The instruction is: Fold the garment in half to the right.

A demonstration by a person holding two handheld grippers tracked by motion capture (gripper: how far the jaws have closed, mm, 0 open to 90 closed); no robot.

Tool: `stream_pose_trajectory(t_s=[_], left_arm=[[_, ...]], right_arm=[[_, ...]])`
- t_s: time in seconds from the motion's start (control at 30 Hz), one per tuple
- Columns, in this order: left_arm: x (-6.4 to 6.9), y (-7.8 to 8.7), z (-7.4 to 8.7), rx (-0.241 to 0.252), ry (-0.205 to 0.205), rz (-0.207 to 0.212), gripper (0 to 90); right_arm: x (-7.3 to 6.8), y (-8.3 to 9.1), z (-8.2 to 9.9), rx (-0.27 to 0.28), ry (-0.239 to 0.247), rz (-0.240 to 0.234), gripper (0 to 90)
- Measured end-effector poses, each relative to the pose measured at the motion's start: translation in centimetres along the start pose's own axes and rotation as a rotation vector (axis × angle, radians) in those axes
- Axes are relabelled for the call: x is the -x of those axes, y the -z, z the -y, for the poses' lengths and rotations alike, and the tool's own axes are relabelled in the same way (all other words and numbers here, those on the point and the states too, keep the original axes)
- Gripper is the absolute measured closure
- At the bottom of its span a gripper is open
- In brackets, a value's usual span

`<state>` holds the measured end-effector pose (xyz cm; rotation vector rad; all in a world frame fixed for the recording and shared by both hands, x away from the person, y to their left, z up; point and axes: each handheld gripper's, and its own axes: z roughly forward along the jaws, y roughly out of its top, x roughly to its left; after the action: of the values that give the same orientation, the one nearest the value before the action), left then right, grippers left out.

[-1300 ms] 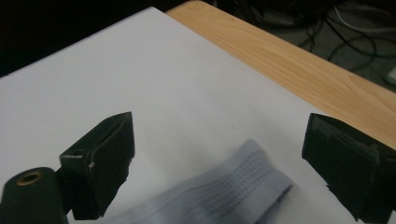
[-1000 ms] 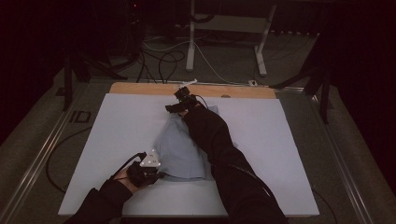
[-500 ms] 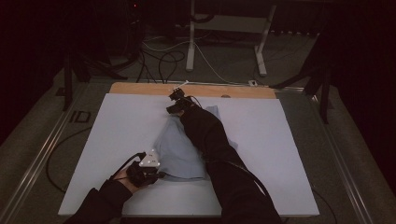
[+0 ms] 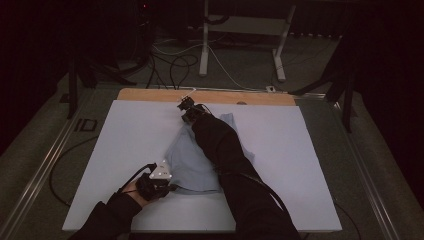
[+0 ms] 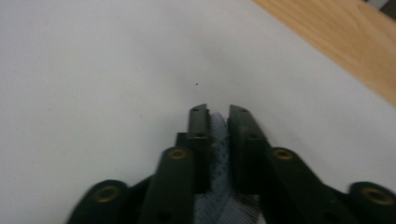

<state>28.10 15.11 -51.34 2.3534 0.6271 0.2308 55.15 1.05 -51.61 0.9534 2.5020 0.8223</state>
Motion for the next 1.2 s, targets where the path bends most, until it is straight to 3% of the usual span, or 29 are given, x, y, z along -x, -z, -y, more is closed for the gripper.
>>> stream_pose_trajectory(t_s=[0.13,0.6,0.67,0.77,1.2], left_arm=[[0.0,0.0,0.0,0.004,0.006,0.006,88.5],[0.3,0.6,-0.4,0.034,-0.001,-0.001,88.6],[0.4,0.8,-0.4,0.049,-0.015,0.006,88.6],[0.5,1.0,-0.6,0.063,-0.016,0.001,88.6],[1.1,1.3,-1.8,0.074,-0.063,0.005,88.6]], right_arm=[[0.2,0.4,-0.1,-0.008,0.001,-0.029,87.0],[0.4,1.9,-0.3,0.030,0.007,-0.051,87.2],[0.3,2.3,-0.4,0.030,0.024,-0.050,87.2],[0.3,2.7,-0.5,0.041,0.010,-0.055,87.2],[1.1,4.9,-0.8,0.065,0.015,-0.051,87.2]])
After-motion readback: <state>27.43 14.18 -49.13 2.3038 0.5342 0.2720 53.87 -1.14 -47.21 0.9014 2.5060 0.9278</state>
